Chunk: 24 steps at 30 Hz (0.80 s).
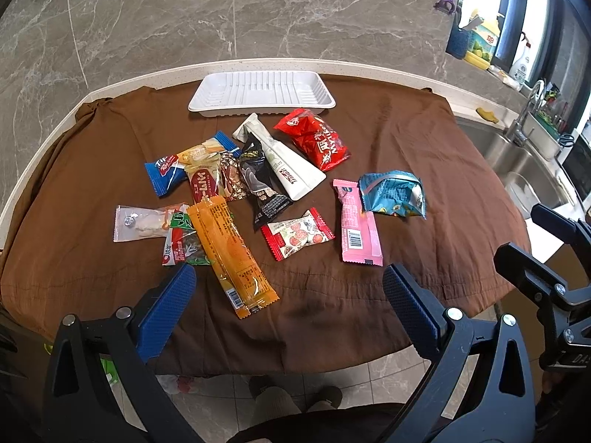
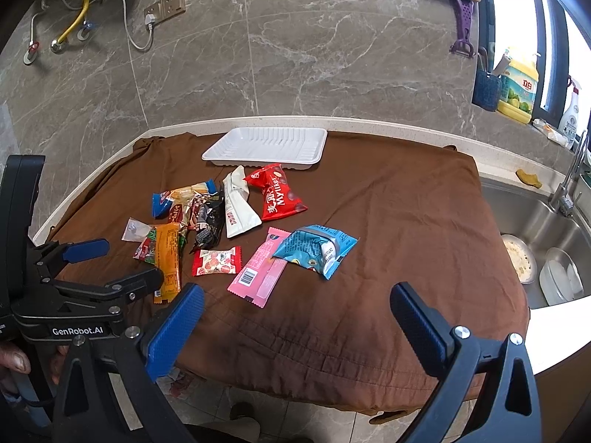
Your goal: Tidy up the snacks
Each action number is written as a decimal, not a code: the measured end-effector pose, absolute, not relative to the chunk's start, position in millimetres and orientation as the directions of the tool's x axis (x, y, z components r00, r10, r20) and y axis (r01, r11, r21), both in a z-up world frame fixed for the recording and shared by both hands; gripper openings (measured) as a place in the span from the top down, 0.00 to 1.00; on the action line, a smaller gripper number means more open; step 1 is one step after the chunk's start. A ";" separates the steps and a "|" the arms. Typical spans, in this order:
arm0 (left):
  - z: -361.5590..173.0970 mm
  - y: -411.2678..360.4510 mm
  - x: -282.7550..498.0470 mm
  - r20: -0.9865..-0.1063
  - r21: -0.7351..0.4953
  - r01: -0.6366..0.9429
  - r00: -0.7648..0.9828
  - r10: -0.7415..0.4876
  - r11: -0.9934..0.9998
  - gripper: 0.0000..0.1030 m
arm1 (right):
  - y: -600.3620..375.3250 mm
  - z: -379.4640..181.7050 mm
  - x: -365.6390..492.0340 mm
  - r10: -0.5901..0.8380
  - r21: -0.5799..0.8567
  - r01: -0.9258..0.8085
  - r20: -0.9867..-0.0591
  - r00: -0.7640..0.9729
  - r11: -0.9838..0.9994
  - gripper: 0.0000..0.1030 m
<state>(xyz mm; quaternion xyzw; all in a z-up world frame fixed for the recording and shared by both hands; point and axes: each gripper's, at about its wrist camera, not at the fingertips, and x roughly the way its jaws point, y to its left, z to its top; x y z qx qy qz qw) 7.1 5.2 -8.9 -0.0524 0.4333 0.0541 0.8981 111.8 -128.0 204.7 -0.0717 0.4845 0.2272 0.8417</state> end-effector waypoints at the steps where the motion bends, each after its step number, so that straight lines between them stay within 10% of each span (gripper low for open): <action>1: -9.0 5.4 7.2 -0.784 -0.048 -0.142 0.619 0.051 0.989 0.00 | -127.6 204.7 111.7 0.313 0.099 -0.452 -0.849 0.427 0.887 0.00; 24: -10.1 4.1 8.8 -0.785 -0.047 -0.137 0.618 0.048 0.989 0.00 | -125.4 203.8 112.0 0.316 0.103 -0.453 -0.848 0.425 0.886 0.00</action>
